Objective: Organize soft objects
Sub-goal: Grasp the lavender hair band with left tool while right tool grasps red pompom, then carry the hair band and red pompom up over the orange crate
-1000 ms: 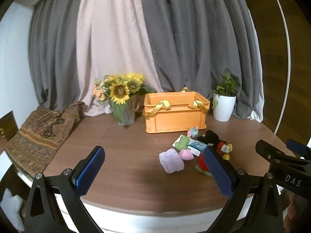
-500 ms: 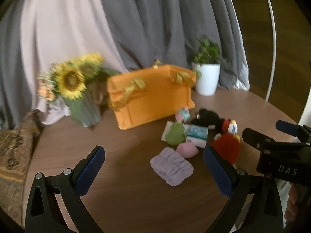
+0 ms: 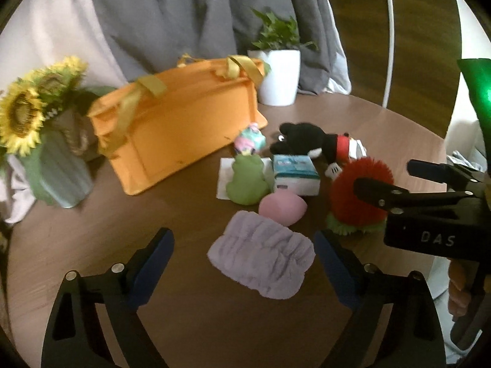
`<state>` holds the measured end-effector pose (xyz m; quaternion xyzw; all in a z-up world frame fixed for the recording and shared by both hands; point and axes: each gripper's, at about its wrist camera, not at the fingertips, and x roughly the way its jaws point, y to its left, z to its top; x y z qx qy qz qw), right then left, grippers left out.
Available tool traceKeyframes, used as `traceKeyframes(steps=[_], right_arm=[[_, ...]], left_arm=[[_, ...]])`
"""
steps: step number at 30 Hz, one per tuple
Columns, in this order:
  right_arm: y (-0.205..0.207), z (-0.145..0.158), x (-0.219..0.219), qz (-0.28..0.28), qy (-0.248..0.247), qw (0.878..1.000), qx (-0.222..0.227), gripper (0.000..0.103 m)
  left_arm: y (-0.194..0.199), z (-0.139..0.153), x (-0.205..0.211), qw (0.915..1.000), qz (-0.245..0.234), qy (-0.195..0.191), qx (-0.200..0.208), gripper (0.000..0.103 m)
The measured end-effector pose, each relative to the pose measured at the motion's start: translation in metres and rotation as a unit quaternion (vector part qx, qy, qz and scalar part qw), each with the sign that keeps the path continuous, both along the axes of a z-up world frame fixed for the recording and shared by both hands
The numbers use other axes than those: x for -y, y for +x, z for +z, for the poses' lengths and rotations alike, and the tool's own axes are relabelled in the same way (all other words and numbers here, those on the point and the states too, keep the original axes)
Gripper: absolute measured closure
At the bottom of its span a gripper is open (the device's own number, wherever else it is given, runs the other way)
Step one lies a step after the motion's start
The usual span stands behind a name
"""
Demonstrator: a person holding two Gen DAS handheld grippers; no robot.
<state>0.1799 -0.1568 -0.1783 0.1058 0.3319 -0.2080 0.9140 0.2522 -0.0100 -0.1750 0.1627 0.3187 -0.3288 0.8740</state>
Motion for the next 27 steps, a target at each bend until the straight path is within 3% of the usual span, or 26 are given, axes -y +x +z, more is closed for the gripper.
traceKeyframes(steps=[4,10,13,17,19,27], right_arm=[[0.013,-0.019,0.003,0.0,0.003,1.0,-0.015,0.012],[0.023,-0.036,0.006,-0.005,0.004,1.0,-0.03,0.017],[0.027,-0.041,0.008,-0.001,0.002,0.999,-0.035,0.022],[0.029,-0.046,0.012,0.0,0.013,0.999,-0.036,0.03],[0.03,-0.047,0.014,0.0,0.018,0.999,-0.038,0.04],[0.026,-0.048,0.019,0.004,0.037,0.999,-0.031,0.06]], left_arm=[[0.009,-0.015,0.004,0.9999,-0.007,0.006,-0.008,0.013],[0.017,-0.03,0.009,0.9992,-0.019,0.006,-0.033,0.024],[0.019,-0.032,0.011,0.9989,-0.017,0.001,-0.044,0.038],[0.021,-0.033,0.012,0.9986,0.004,0.0,-0.052,0.053],[0.022,-0.033,0.012,0.9982,0.021,-0.003,-0.056,0.056],[0.024,-0.03,0.011,0.9927,0.082,-0.029,-0.083,0.075]])
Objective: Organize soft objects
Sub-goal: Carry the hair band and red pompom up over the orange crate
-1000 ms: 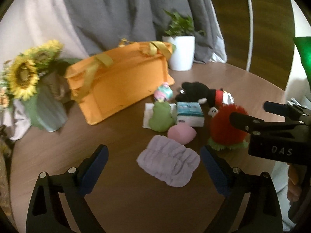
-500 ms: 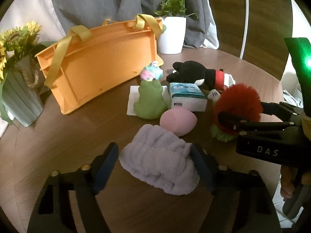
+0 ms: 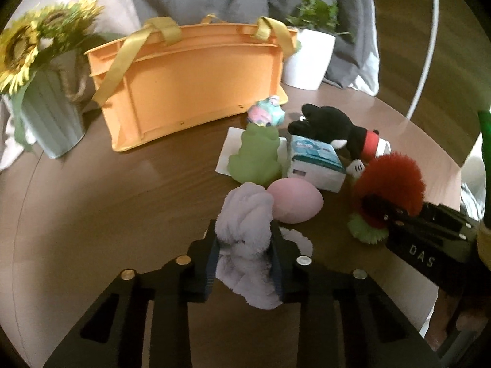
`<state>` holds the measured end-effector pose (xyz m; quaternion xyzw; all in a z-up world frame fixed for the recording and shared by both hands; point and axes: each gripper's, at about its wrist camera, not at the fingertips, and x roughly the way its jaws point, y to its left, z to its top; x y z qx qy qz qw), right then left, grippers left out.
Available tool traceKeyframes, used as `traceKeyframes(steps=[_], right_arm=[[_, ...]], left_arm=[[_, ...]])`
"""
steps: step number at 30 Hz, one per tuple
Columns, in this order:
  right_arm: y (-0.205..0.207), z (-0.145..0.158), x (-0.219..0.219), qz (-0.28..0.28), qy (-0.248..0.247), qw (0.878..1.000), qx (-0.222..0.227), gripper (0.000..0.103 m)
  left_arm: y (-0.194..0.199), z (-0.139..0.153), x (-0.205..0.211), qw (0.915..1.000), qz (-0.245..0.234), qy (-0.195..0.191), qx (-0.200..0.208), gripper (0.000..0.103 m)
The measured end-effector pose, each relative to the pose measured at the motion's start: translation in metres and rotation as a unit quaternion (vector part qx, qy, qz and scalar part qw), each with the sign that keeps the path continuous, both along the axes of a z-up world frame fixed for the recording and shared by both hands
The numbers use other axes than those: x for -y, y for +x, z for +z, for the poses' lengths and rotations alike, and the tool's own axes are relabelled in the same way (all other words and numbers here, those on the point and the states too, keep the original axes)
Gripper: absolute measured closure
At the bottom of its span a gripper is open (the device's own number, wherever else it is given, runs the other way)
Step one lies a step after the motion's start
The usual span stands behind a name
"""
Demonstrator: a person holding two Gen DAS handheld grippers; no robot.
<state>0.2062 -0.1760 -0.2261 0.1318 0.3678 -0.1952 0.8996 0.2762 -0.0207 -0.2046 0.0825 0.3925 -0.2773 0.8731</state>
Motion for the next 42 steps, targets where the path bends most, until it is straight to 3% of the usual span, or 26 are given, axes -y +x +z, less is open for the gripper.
traceKeyframes(steps=[8,18,30,42], right_arm=[[-0.003,0.012,-0.002,0.017,0.006,1.0,0.008,0.063],[-0.012,0.046,-0.009,0.042,0.008,0.999,0.026,0.063],[-0.013,0.109,-0.023,0.069,-0.02,0.994,0.086,0.063],[0.01,0.158,-0.03,0.083,-0.047,0.985,0.141,0.063]], left_arm=[[-0.007,0.017,-0.005,0.9993,0.025,-0.022,-0.016,0.077],[-0.019,0.058,-0.01,0.9984,0.04,-0.039,0.007,0.077],[-0.013,0.119,-0.015,0.9951,0.049,-0.064,0.058,0.077],[0.007,0.166,-0.019,0.9879,0.061,-0.061,0.129,0.076]])
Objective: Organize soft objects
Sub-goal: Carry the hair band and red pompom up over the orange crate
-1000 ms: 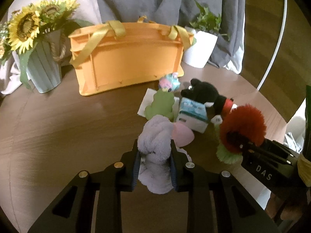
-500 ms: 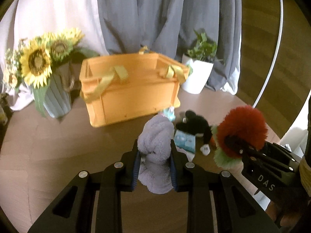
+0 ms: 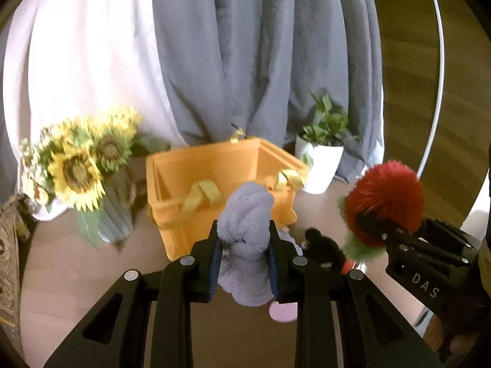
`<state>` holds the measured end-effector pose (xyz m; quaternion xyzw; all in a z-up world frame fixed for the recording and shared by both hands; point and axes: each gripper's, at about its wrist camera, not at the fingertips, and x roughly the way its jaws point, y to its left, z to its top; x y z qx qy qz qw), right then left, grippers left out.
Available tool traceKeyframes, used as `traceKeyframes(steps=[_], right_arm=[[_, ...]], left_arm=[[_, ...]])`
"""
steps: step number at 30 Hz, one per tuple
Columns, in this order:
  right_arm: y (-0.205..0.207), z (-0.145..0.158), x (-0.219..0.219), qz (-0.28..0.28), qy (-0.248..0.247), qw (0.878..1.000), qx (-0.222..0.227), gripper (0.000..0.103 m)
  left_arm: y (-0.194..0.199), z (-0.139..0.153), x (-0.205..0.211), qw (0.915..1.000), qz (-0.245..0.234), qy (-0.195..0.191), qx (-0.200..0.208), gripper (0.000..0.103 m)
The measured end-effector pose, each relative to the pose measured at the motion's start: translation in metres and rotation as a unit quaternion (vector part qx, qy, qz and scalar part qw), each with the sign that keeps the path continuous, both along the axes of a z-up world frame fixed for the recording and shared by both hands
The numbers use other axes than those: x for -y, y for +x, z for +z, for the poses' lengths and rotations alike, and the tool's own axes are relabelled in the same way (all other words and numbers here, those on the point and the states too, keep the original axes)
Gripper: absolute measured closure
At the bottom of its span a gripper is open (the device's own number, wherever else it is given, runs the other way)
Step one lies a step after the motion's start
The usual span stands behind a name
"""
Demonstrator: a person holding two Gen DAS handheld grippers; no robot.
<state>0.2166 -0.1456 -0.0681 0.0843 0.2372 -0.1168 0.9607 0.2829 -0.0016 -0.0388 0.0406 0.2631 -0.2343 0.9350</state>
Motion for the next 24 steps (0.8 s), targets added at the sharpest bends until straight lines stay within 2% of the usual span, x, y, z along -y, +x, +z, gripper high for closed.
traceKeyframes(steps=[11,24], right_arm=[[0.042,0.035,0.008,0.057,-0.001,0.998,0.033,0.063],[0.099,0.053,0.02,0.092,-0.013,0.993,0.068,0.063]], left_arm=[[0.029,0.031,0.004,0.9978,0.049,-0.025,0.035,0.076],[0.073,0.05,0.013,0.9935,0.08,-0.013,0.079,0.076]])
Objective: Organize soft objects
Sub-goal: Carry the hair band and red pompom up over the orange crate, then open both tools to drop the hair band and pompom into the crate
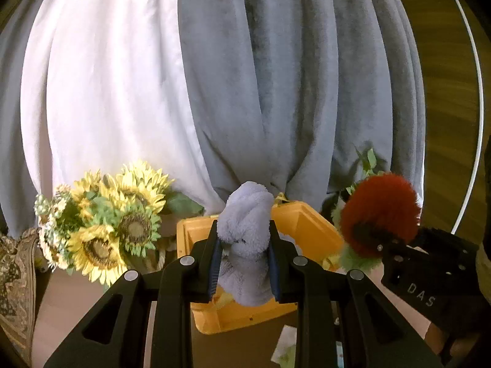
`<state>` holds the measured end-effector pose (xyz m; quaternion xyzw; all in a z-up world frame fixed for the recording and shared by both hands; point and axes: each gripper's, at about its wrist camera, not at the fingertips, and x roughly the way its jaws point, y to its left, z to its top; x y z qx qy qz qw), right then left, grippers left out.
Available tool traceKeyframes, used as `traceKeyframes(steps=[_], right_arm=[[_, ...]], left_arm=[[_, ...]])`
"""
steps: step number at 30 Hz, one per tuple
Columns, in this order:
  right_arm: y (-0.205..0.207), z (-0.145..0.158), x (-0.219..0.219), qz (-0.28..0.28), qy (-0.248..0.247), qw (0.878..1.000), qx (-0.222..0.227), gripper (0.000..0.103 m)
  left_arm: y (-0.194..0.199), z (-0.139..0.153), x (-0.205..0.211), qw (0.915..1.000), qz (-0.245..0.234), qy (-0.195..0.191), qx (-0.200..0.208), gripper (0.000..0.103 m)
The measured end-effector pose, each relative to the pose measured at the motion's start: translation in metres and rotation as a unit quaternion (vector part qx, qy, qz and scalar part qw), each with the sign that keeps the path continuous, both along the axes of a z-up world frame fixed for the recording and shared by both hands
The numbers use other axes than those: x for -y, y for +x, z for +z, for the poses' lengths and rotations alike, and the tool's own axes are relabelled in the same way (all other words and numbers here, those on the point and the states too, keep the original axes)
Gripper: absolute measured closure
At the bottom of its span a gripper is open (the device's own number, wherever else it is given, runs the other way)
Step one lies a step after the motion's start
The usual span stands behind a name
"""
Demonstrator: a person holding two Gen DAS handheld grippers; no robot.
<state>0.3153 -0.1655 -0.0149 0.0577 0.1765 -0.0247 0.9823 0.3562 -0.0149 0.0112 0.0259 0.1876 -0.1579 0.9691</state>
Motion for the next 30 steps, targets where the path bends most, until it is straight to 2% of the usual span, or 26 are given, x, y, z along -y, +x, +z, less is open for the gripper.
traceKeyframes(steps=[12,22,28,29,30], right_arm=[[0.056,-0.002,0.009,0.013,-0.008,1.0,-0.011,0.063],[0.113,-0.021,0.021,0.029,-0.008,0.998,-0.046,0.063],[0.142,-0.035,0.026,0.039,-0.012,0.997,-0.068,0.062],[0.145,-0.037,0.027,0.04,-0.012,0.997,-0.071,0.062],[0.147,-0.037,0.026,0.041,-0.013,0.996,-0.073,0.06]], left_arm=[[0.055,-0.011,0.012,0.9999,0.005,0.004,-0.009,0.076],[0.101,-0.032,0.017,0.9991,0.018,0.015,-0.035,0.075],[0.125,-0.048,0.021,0.9982,0.027,0.021,-0.05,0.072],[0.128,-0.05,0.021,0.998,0.028,0.023,-0.052,0.069],[0.13,-0.053,0.021,0.9979,0.029,0.024,-0.053,0.062]])
